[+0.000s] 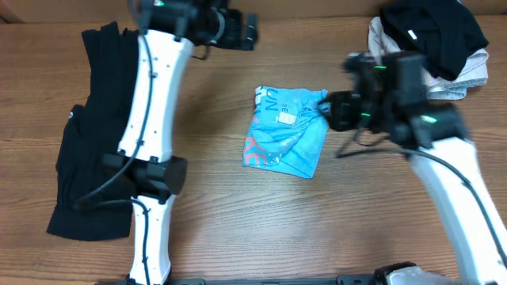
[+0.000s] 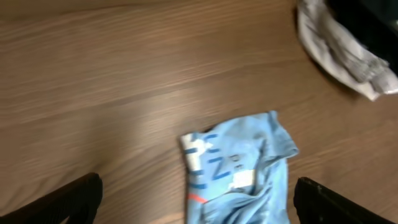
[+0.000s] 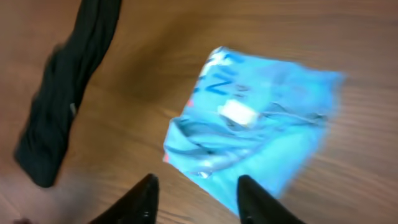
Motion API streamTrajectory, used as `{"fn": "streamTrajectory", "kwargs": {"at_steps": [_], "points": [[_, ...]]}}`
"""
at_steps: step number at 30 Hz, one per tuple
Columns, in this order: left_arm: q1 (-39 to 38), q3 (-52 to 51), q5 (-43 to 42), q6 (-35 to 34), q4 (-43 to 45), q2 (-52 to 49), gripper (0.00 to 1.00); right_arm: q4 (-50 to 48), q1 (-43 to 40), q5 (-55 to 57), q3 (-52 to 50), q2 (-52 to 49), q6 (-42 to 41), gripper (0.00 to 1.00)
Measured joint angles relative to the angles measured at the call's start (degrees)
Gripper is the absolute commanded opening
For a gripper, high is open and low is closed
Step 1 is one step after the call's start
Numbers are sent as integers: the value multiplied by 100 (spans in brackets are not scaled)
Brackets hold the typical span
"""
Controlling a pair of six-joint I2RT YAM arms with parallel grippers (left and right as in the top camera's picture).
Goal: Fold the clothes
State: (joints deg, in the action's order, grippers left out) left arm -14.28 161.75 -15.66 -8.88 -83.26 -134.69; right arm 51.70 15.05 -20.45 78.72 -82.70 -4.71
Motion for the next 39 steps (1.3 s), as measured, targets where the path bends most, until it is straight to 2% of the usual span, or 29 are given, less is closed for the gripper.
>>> {"fn": "streamTrajectory", "kwargs": {"at_steps": [2,5,10,14,16,17,18,19,20,21,23,28,34,39], "points": [[125,-2,0,-2,-98,0,100,-223,455,210,4,-446,-7,68],[221,-4,0,-2,-201,0,99,-485,999,588,4,-1080,74,80],[256,-13,74,-2,-256,0,100,-667,1703,1305,4,-2011,302,85],[256,-15,138,0,-291,0,100,-667,1963,1788,4,-2468,374,86],[256,-15,149,0,-293,0,100,-669,1987,1941,4,-2538,387,79],[256,-15,153,0,-293,0,100,-678,1987,1991,4,-2555,428,70],[256,-15,153,-2,-293,0,100,-699,1985,2072,4,-2557,387,54],[256,-15,155,0,-295,0,100,-704,1985,2100,4,-2557,435,47],[256,-15,157,0,-297,0,100,-728,1982,2159,4,-2557,424,31],[256,-15,157,0,-302,0,100,-726,1982,2236,4,-2557,420,20],[256,-15,160,0,-337,0,100,-686,1982,2343,4,-2557,369,12],[256,-15,199,0,-446,0,100,-289,1974,2465,7,-2555,-15,4],[256,-17,221,0,-490,0,100,542,1762,2382,11,-2262,-848,4],[256,-162,223,2,-494,0,100,1241,1279,2218,39,-1751,-1338,4]]}}
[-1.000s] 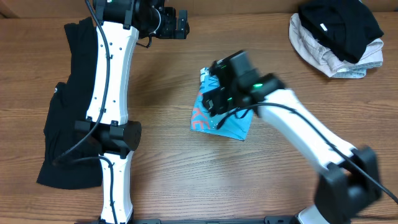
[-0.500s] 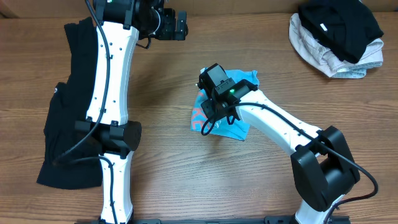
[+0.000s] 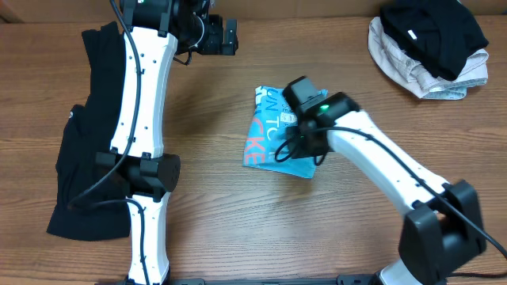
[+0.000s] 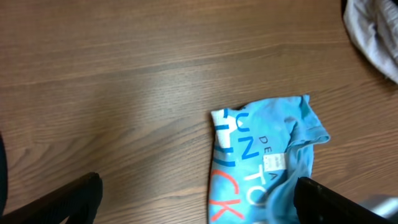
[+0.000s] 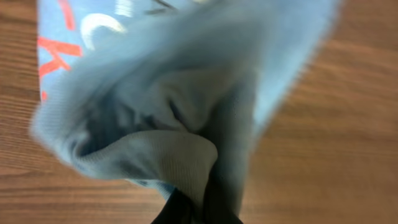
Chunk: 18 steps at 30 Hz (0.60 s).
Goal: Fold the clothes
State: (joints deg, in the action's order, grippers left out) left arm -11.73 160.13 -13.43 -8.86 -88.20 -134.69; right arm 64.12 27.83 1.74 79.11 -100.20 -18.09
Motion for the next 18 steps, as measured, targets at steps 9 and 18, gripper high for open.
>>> {"fn": "streamTrajectory", "kwargs": {"at_steps": [9,18], "points": [[0,-321,15,22,28,0,100,557,-562,-483,-330,42,-289,45],[0,-402,127,131,76,0,100,616,-557,-990,-658,42,0,58]]}}
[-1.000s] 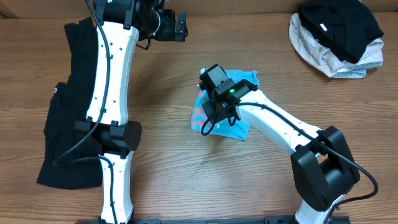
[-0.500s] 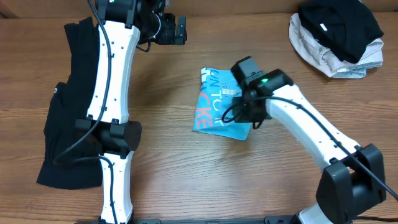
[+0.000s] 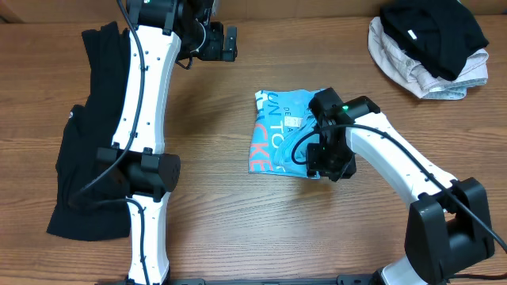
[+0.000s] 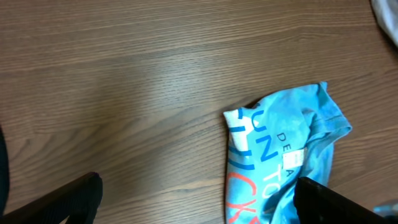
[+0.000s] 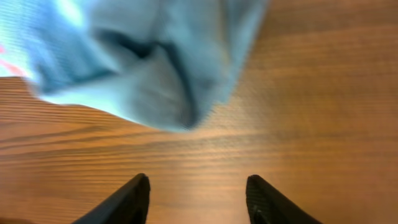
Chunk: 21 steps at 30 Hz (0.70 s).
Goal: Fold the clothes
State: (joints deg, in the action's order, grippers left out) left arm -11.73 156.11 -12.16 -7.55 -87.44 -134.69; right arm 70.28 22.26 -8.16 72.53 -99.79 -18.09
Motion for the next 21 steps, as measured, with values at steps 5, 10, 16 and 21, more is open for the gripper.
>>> {"fn": "streamTrajectory", "kwargs": {"at_steps": [5,10,16,21], "points": [[0,-4,44,46,85,0,100,-660,103,-162,468,0,501,61],[0,-7,131,57,127,0,100,-1370,498,4,553,11,726,58],[0,-9,173,63,127,0,100,-1705,999,411,560,-387,566,57],[0,-9,243,63,125,0,100,-1823,1220,734,557,-938,339,56]]}}
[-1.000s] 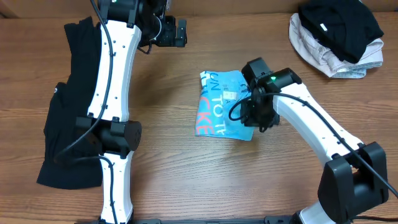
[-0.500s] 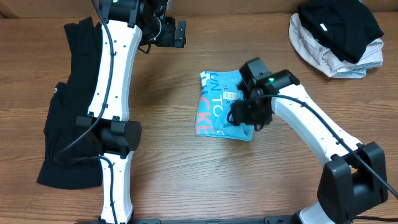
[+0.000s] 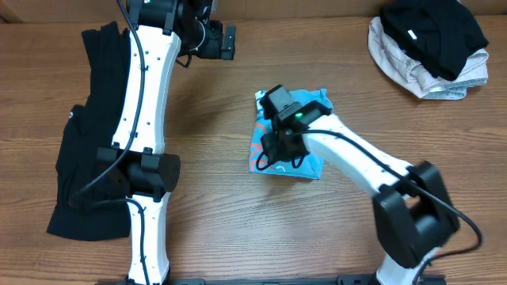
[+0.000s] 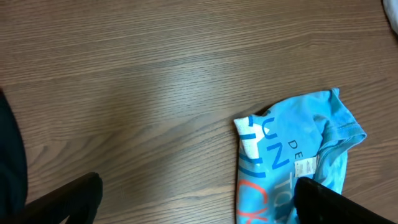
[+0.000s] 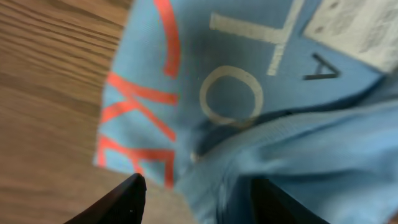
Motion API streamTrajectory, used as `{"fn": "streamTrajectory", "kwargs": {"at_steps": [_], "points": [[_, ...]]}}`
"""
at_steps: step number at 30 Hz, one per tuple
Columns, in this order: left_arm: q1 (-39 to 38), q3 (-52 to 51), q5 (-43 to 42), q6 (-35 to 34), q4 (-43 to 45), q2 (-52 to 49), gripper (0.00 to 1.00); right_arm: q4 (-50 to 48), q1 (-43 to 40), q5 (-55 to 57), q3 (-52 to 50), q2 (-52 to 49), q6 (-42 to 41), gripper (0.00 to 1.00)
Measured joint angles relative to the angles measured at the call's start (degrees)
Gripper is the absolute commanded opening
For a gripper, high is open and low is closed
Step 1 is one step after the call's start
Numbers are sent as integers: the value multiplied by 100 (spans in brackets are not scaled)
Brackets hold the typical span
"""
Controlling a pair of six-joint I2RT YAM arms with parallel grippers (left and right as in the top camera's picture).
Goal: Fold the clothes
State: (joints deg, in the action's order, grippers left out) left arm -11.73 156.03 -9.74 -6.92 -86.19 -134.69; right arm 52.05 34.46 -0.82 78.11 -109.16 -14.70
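Observation:
A blue shirt (image 3: 291, 131) with orange and white lettering lies folded small at the table's middle, its white tag up. My right gripper (image 3: 273, 152) hangs open low over the shirt's left lower part. In the right wrist view the shirt (image 5: 249, 93) fills the picture and both fingertips (image 5: 127, 199) stand wide apart over its edge, gripper (image 5: 205, 200). My left gripper (image 3: 226, 41) is open and high at the table's far side. In the left wrist view the left gripper (image 4: 199, 202) looks down on bare wood, with the shirt (image 4: 292, 162) to the right.
A long black garment (image 3: 87, 134) lies along the table's left side. A heap of black and pale clothes (image 3: 432, 43) sits at the far right corner. The wooden table (image 3: 238, 229) shows in front of the shirt.
My right gripper was open off the shirt's right lower edge over bare wood; now it is open over the shirt's left lower part. The left arm has barely shifted.
My right gripper was open, raised to the right of the rumpled blue shirt. Then it was shut on a fold of the shirt's cloth. After that it stood open beside the shirt's right lower edge, and now it is open over the left part.

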Motion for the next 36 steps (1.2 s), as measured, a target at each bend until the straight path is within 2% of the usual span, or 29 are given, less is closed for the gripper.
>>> {"fn": "streamTrajectory", "kwargs": {"at_steps": [2,4,5,6,10,19,28,36], "points": [[0,0,17,0,-2,0,100,0,17,109,0,-118,-50,52],[0,0,39,0,-9,0,100,11,17,254,0,-197,-114,44],[0,0,48,0,-17,0,100,13,17,337,0,-216,-153,38],[0,0,57,0,-31,0,100,15,17,437,0,-225,-175,27],[0,0,61,0,-48,0,100,68,17,726,0,-225,-260,4],[0,0,81,0,-96,0,100,887,-129,1005,282,-149,-704,4],[0,0,92,57,-153,0,100,1582,-1213,341,352,413,-992,4],[0,0,114,133,-155,0,100,1609,-1596,-271,-525,413,-1051,4]]}}
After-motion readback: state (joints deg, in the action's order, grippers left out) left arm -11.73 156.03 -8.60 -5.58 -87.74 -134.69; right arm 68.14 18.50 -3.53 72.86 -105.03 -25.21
